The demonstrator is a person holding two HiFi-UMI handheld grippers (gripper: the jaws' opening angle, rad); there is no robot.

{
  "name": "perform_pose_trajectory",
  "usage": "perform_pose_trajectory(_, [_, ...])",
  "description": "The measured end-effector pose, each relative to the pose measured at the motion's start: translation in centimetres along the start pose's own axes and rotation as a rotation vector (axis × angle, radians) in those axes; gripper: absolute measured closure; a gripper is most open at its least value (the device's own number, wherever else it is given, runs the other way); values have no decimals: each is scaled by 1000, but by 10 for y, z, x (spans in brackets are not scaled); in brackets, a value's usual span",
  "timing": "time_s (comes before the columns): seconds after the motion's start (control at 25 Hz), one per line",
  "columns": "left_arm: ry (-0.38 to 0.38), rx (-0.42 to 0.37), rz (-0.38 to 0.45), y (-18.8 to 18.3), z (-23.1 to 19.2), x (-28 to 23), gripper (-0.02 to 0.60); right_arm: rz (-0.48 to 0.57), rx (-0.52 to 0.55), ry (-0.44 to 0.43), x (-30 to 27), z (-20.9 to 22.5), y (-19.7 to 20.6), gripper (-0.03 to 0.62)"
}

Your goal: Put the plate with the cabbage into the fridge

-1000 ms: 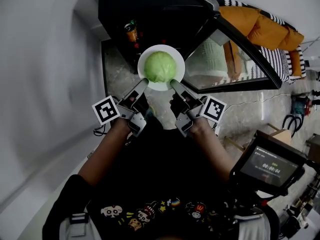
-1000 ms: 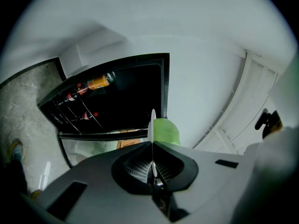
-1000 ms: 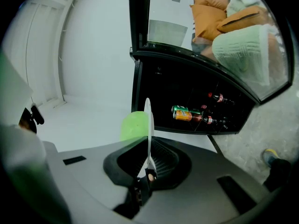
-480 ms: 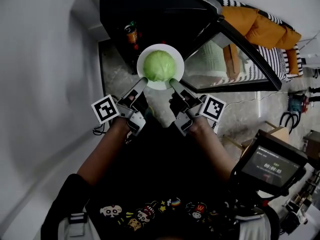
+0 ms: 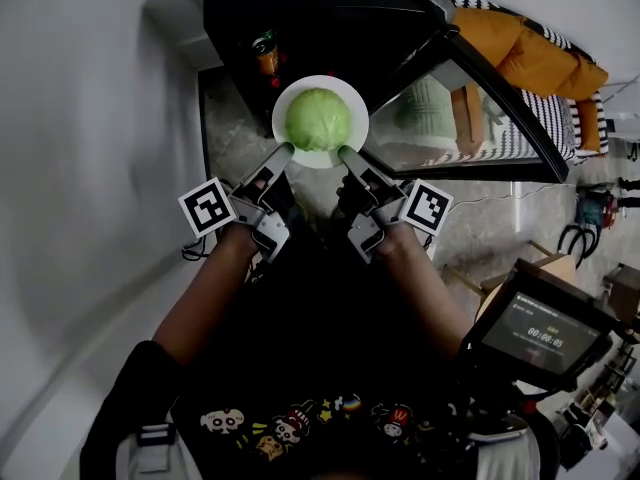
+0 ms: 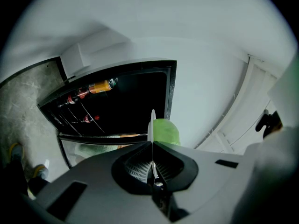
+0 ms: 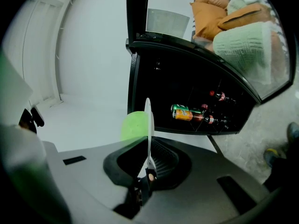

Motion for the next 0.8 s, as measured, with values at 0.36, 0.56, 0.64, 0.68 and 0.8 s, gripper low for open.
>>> perform_pose_trajectory(0.36, [17,-18,57,6,10,3,572,-39,5,-34,-1,-6,-4,574])
perform_pose_trajectory(0.56, [1,-5,99,7,17,5,572,-91,2,-41,-5,-12,-10,574])
perform_pose_trajectory(0.64, [-4,-10,114,9,19,8,572,-109,2,-50,-6,-14,-10,574])
perform_pose_trajectory(0.68, [-4,-17,121,9,19,9,572,-116,4,-55,-6,-14,-9,574])
perform_pose_trajectory(0.8, [-16,-25,146,11,27,13,572,-135,-3,-69,-7,-20,-10,574])
Point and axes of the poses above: the fingertips, and each gripper's own axes: x backward along the fingers, z to its right, y out of its underside, the point moved 4 cm from there along x, backward along the fingers, and after that the axes turned 10 degrees about x, right-handed, at the moved point
